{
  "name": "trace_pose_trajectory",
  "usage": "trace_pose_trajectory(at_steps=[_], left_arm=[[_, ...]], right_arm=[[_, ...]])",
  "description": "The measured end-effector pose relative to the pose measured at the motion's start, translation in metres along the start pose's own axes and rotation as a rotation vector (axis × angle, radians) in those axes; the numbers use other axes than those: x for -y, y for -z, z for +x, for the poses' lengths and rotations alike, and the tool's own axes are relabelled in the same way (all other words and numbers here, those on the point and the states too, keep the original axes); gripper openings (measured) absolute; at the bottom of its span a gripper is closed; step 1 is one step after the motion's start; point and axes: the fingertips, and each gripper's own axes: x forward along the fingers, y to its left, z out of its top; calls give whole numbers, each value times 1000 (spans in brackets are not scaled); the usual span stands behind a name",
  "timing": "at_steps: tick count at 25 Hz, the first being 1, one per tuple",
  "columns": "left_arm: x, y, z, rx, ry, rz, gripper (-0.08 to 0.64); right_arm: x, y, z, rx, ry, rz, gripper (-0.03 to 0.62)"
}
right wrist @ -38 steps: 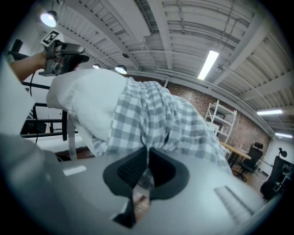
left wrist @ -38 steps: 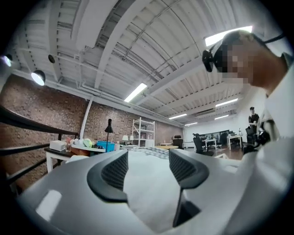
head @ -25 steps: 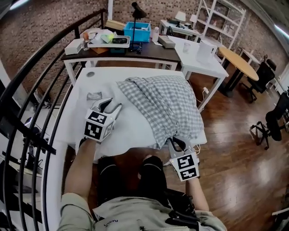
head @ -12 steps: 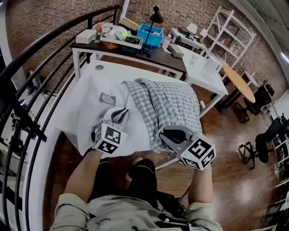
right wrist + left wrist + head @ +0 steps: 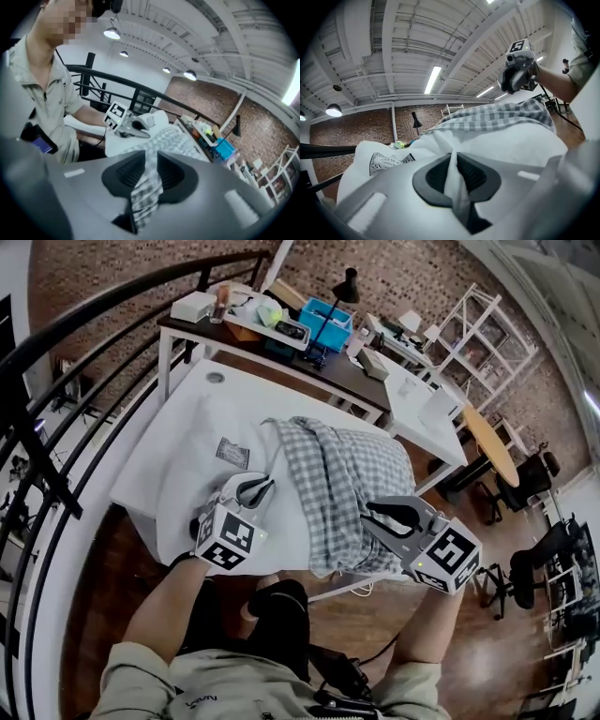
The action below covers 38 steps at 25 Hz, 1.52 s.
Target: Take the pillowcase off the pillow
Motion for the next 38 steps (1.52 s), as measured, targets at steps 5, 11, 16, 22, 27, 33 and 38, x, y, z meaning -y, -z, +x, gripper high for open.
trace_pose_trajectory(at_steps=[5, 11, 16, 22, 27, 33, 38], left_arm=[[0, -1, -1, 3, -16, 18, 29], [9, 2, -6, 9, -34, 53, 29], [11, 1, -14, 29, -29, 51, 28], [-14, -49, -52, 192, -32, -3, 21], [-43, -83, -85, 298, -68, -94, 14], [-58, -57, -65, 230, -97, -110, 12], [-60, -17, -36, 142, -83, -173, 12]], right_arm=[[66, -35, 32, 103, 212, 81, 103], [124, -38, 127, 25, 278, 248, 166], [136, 17, 183, -263, 289, 263, 150], [184, 14, 143, -309, 557, 102, 12], [237, 63, 79, -351, 754, 156, 12], [254, 147, 49, -406, 830, 328, 11], [237, 160, 70, -341, 802, 336, 12]])
